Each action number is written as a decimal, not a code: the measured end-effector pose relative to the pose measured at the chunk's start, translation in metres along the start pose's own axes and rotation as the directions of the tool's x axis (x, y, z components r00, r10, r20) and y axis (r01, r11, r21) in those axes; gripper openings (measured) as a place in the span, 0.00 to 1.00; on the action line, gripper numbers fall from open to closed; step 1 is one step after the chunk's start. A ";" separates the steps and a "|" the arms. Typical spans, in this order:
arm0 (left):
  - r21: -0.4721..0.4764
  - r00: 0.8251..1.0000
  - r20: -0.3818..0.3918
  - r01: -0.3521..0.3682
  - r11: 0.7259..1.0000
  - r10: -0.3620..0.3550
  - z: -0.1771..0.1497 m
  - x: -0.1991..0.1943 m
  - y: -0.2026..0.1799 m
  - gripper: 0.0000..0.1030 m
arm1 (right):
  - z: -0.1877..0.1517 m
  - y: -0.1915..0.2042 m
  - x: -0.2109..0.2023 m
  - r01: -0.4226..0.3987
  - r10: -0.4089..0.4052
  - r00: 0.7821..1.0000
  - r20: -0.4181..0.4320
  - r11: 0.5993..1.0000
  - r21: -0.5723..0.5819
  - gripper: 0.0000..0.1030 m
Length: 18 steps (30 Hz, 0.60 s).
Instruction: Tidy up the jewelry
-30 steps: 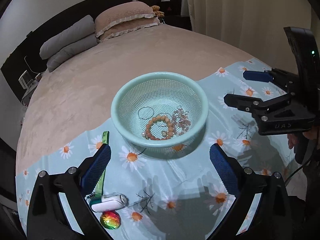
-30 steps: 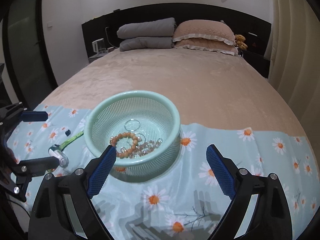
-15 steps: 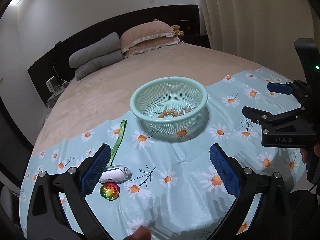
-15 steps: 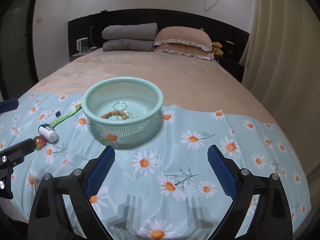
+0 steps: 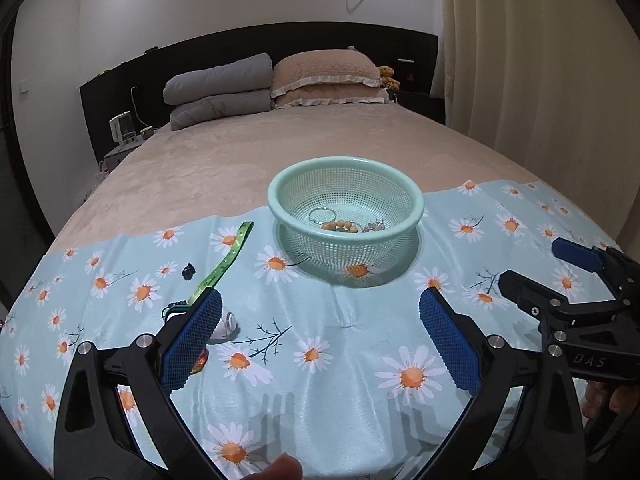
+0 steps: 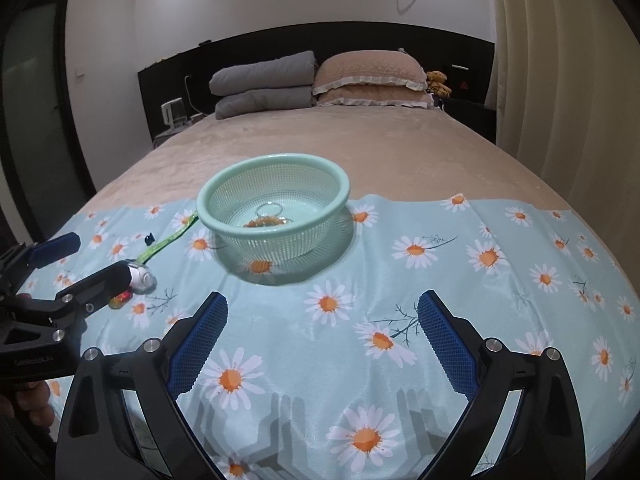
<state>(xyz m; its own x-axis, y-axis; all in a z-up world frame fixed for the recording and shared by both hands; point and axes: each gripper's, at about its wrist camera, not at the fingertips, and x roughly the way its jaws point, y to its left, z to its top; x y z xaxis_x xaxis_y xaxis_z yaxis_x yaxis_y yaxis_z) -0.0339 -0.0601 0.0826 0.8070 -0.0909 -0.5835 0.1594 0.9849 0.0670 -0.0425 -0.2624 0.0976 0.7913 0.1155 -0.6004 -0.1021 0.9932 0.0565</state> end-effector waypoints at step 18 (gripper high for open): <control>-0.060 1.000 0.005 0.007 0.998 -0.007 -0.005 -0.005 0.012 0.94 | -0.003 -0.017 -0.018 -0.056 0.050 0.996 0.071 0.995 0.084 0.89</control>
<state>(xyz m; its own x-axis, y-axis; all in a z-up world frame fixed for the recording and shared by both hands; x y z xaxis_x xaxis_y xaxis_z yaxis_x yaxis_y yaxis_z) -0.0391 -0.0473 0.0824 0.8086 -0.0986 -0.5800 0.1308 0.9913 0.0138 -0.0569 -0.2817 0.1046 0.8261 0.1658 -0.5385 -0.0949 0.9830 0.1571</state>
